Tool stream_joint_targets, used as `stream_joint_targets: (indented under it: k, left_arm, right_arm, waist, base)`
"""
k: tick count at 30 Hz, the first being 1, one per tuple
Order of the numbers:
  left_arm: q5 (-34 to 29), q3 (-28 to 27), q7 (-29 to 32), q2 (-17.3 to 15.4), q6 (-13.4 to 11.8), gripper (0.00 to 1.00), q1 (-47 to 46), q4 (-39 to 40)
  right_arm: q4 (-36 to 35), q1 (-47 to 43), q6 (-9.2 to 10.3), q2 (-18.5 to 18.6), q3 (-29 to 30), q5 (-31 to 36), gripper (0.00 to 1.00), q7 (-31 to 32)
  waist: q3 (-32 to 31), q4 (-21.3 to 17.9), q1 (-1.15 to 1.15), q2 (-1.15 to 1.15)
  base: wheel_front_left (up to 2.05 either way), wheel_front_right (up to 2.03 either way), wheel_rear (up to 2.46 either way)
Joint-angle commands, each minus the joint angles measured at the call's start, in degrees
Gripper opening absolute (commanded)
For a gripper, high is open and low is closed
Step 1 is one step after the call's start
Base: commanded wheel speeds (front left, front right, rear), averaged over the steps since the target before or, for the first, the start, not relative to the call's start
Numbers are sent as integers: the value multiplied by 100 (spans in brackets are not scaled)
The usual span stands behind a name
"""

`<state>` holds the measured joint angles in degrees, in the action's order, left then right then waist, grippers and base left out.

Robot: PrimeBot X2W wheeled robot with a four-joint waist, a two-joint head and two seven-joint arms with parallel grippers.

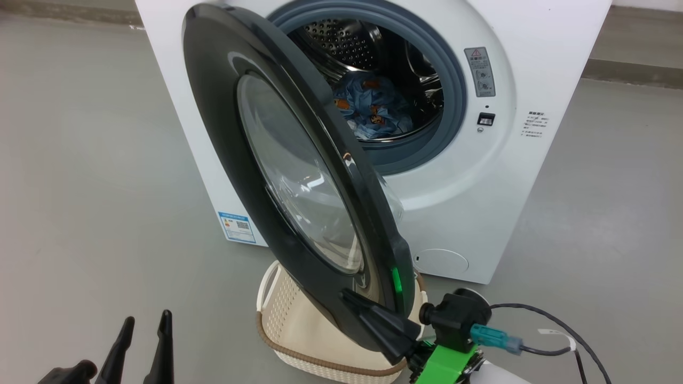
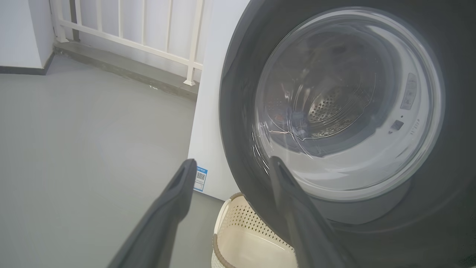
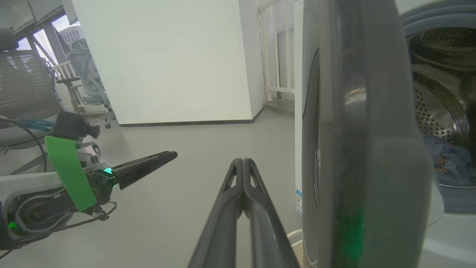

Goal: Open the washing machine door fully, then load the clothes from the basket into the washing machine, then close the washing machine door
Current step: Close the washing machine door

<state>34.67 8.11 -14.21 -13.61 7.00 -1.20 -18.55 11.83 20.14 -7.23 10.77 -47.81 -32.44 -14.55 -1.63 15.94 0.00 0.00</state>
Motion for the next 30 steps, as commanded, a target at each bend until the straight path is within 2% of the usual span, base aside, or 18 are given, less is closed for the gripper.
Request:
stream_joint_targets:
  k: [1, 8, 13, 19, 30]
  left_arm:
    - [-9, -189, -77, -124, 4, 100, -307, 96]
    - [-36, -209, -78, -117, 13, 100, -344, 92]
    - [-22, -250, -78, -118, 21, 100, -385, 104]
    - [16, -241, -78, -131, 36, 100, -503, 125]
    - [214, -102, -78, -286, 47, 100, -874, 209]
  right_arm:
    - [138, 219, -25, -15, -113, -78, 0, -45]
    - [990, 442, -25, 37, -263, -330, 0, -45]
    - [1216, 566, -25, 68, -151, -386, 0, -45]
    - [1345, 737, -25, 138, 305, -271, 0, -45]
    - [1432, 1221, -25, 267, 1524, 262, 0, -45]
  waist:
    - [15, 10, 0, 0]
    - [150, 18, 0, 0]
    - [279, -1, 0, 0]
    - [553, -19, 0, 0]
    - [1272, 39, 0, 0]
  base:
    - [0, 0, 0]
    - [0, 0, 0]
    - [0, 0, 0]
    - [0, 0, 0]
    - [0, 0, 0]
